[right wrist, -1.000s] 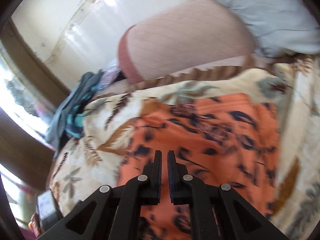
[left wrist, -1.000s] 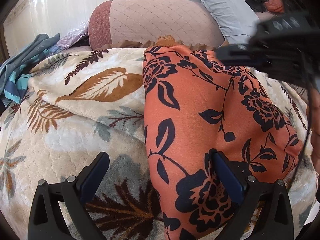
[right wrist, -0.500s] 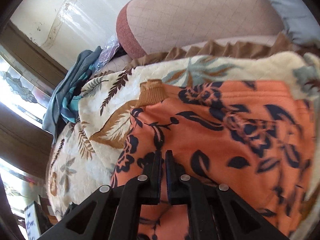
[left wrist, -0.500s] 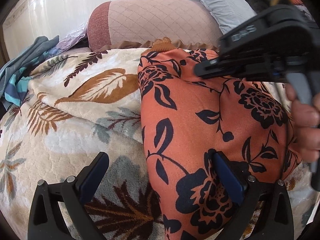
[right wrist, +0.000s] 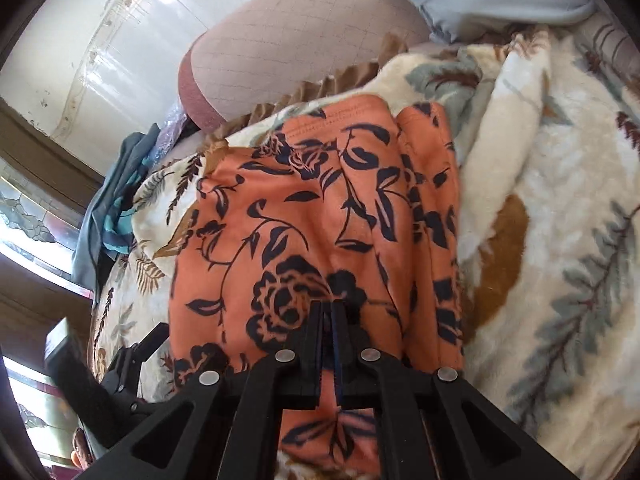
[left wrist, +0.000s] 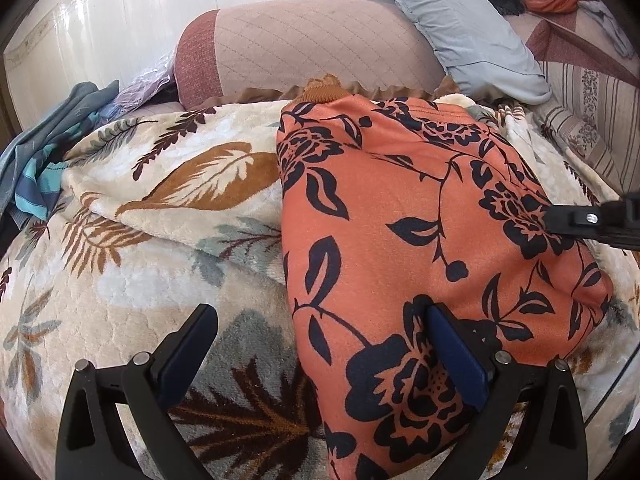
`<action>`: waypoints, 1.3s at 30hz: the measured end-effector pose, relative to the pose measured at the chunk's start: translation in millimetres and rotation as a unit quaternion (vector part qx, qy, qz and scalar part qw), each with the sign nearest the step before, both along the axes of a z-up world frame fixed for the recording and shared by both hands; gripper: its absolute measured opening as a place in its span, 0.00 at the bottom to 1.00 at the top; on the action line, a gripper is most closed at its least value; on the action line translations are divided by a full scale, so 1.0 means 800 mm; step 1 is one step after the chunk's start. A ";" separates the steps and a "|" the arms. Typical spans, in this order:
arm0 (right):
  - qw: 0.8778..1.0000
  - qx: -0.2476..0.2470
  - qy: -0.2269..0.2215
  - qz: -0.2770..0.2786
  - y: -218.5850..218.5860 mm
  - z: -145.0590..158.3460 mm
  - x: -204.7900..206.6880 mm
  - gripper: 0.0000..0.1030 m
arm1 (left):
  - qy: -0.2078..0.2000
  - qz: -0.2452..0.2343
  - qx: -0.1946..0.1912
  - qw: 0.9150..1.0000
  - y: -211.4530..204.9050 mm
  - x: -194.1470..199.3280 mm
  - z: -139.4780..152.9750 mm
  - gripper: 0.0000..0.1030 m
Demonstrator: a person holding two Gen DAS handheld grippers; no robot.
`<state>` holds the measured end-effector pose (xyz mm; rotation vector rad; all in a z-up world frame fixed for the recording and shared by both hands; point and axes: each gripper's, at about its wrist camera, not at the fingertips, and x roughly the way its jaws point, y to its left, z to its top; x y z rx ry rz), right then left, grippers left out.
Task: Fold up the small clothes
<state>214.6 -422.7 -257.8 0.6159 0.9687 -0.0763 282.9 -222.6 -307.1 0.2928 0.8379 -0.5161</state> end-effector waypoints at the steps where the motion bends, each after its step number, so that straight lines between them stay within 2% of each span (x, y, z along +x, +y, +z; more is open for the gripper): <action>1: 1.000 -0.010 -0.008 0.000 0.001 0.004 -0.010 0.06 | 0.001 -0.001 0.000 1.000 0.000 0.001 0.000 1.00; 3: 1.000 -0.023 0.009 0.004 0.004 -0.008 -0.021 0.06 | 0.001 -0.002 0.001 1.000 0.000 0.000 0.001 1.00; 5: 1.000 0.003 0.028 0.005 -0.001 -0.029 -0.026 0.06 | 0.000 0.000 0.001 1.000 0.000 0.000 0.003 1.00; 7: 0.999 0.028 0.017 0.002 -0.009 -0.025 -0.033 0.06 | -0.005 0.002 -0.002 1.000 0.001 -0.002 0.006 1.00; 11: 1.000 0.012 -0.014 0.009 -0.018 -0.005 -0.044 0.06 | -0.013 0.006 -0.027 1.000 0.004 -0.002 0.020 1.00; 15: 0.997 0.023 -0.073 -0.018 -0.037 0.016 -0.052 0.06 | -0.027 0.007 -0.079 0.997 0.010 0.001 0.040 1.00; 16: 0.997 0.026 -0.073 -0.022 -0.040 0.017 -0.050 0.06 | -0.032 0.009 -0.081 0.996 0.010 0.003 0.041 1.00; 18: 0.997 0.025 -0.063 -0.035 -0.044 0.012 -0.042 0.06 | -0.025 0.016 -0.065 0.997 0.006 0.012 0.032 1.00; 20: 0.997 0.031 -0.051 -0.042 -0.047 0.006 -0.036 0.06 | 0.007 0.027 -0.046 0.999 0.004 0.025 0.015 1.00; 22: 0.998 0.019 -0.039 -0.050 -0.050 0.005 -0.029 0.06 | 0.049 0.027 -0.067 0.996 0.008 0.036 0.003 1.00; 24: 0.998 0.008 -0.047 -0.051 -0.055 0.006 -0.026 0.06 | 0.069 0.029 -0.081 0.994 0.011 0.040 0.001 1.00; 29: 0.996 0.042 -0.055 -0.052 -0.073 -0.010 -0.010 0.06 | 0.071 0.003 -0.082 0.994 0.005 0.031 0.001 1.00; 33: 0.996 0.059 -0.051 -0.039 -0.068 -0.017 0.001 0.06 | 0.070 -0.045 -0.067 0.994 -0.014 0.015 -0.002 1.00; 37: 0.994 0.049 -0.091 -0.040 -0.067 0.000 -0.008 0.07 | 0.062 -0.055 -0.051 0.995 -0.019 0.010 -0.007 1.00; 38: 0.994 0.046 -0.096 -0.038 -0.066 0.001 -0.009 0.15 | 0.072 -0.051 -0.056 0.995 -0.017 0.013 -0.009 1.00; 39: 0.994 0.047 -0.094 -0.038 -0.065 -0.002 -0.008 0.38 | 0.085 -0.047 -0.063 0.993 -0.015 0.016 -0.011 1.00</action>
